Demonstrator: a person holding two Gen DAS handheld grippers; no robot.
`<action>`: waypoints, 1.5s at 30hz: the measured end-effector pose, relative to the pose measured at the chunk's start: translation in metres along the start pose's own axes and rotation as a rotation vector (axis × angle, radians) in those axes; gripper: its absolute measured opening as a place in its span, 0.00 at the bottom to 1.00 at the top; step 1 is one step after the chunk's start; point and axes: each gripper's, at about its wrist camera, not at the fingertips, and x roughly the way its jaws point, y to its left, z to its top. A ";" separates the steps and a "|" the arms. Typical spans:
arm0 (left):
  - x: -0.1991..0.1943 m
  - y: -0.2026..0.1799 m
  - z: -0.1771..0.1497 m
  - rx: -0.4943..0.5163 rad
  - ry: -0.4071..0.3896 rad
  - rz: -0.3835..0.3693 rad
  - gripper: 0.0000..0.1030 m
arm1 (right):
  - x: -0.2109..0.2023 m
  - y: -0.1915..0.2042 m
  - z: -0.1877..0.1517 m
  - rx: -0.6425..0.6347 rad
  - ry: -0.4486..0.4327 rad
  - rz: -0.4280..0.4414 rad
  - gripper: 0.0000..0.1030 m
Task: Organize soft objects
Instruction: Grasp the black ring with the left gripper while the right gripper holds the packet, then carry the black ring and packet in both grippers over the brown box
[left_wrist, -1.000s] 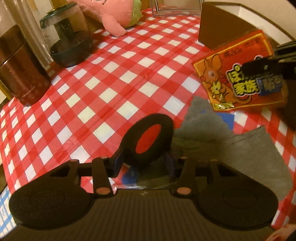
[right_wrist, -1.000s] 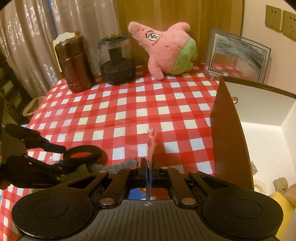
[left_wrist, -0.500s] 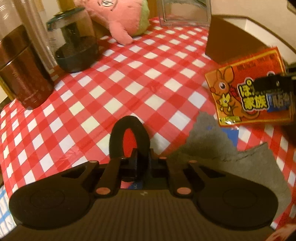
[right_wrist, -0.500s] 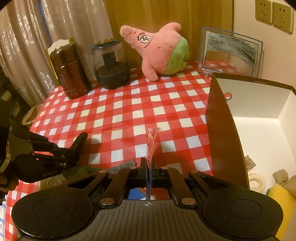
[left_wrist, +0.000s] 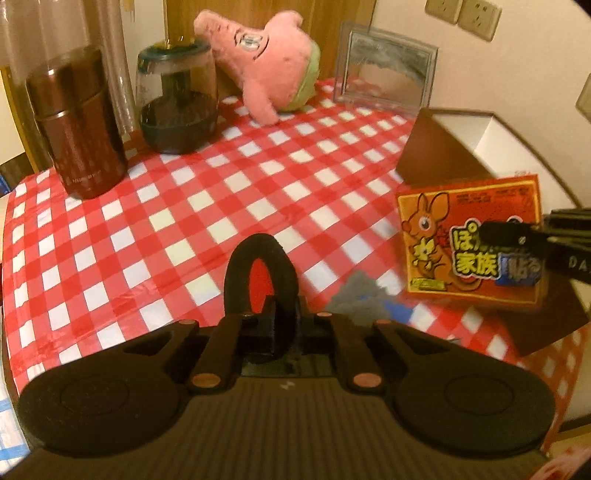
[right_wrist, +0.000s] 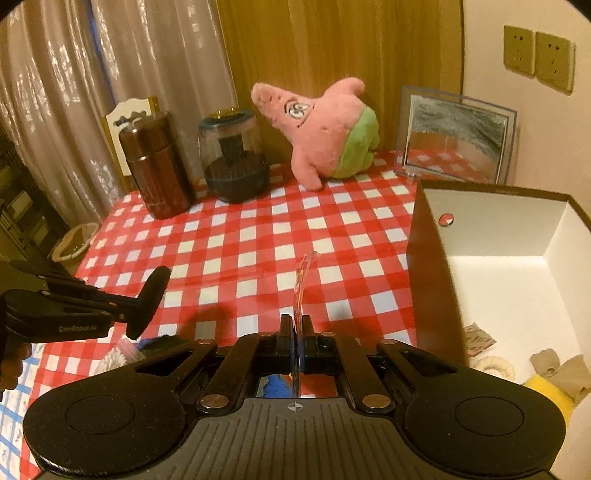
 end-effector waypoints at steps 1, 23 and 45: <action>-0.006 -0.003 0.002 -0.002 -0.009 -0.008 0.08 | -0.005 0.000 0.001 0.000 -0.009 -0.001 0.02; -0.060 -0.133 0.041 0.147 -0.153 -0.208 0.08 | -0.132 -0.039 0.005 0.053 -0.246 -0.129 0.02; 0.027 -0.251 0.112 0.224 -0.076 -0.318 0.08 | -0.132 -0.159 -0.003 0.116 -0.212 -0.299 0.02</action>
